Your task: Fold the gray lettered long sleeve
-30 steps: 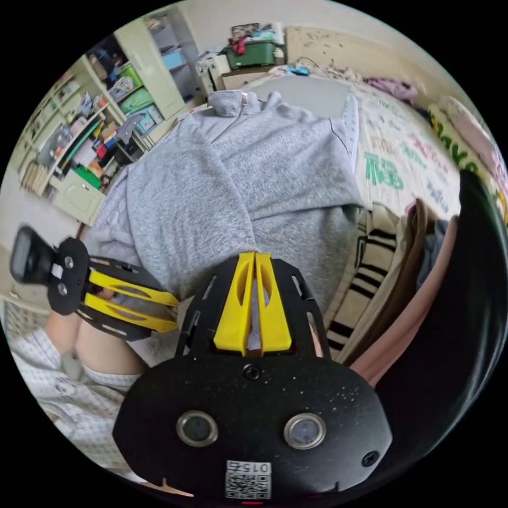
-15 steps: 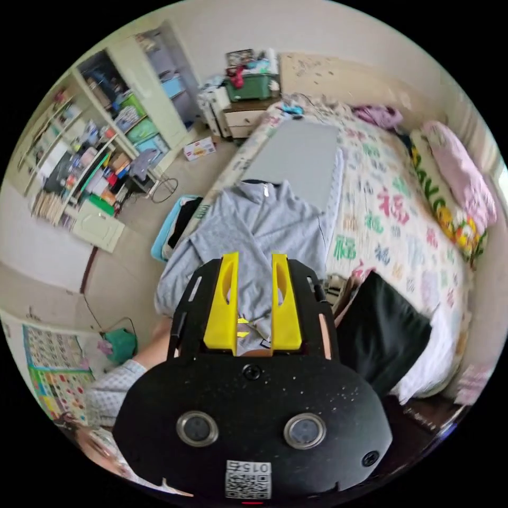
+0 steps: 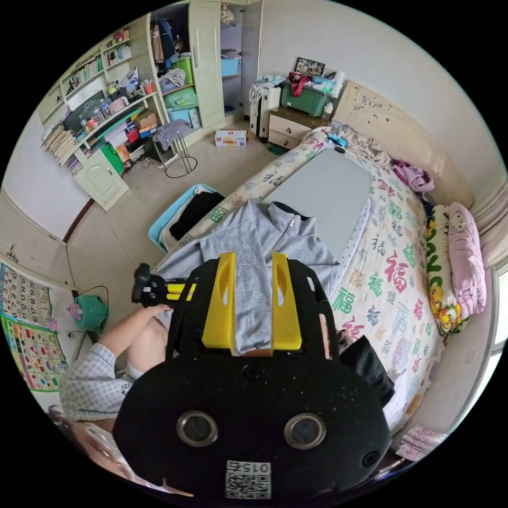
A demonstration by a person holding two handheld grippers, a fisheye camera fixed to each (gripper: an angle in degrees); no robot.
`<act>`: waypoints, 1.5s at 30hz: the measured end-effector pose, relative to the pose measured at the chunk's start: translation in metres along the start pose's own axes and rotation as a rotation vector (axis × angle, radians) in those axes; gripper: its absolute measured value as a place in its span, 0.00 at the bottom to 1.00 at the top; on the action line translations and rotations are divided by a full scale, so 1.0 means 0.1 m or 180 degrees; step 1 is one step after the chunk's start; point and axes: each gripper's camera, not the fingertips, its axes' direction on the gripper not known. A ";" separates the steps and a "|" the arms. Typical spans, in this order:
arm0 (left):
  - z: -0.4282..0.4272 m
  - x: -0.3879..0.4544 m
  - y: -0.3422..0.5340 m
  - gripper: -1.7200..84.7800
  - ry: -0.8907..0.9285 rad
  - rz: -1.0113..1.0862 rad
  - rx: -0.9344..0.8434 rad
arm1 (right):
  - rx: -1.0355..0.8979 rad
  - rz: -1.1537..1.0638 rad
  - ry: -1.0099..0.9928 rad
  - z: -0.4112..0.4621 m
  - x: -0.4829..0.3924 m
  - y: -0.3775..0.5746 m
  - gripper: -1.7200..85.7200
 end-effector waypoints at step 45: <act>-1.60 0.37 -1.08 0.03 -0.0213 0.0457 0.0415 | 0.0955 -0.0632 -0.0566 1.77 3.86 2.47 0.07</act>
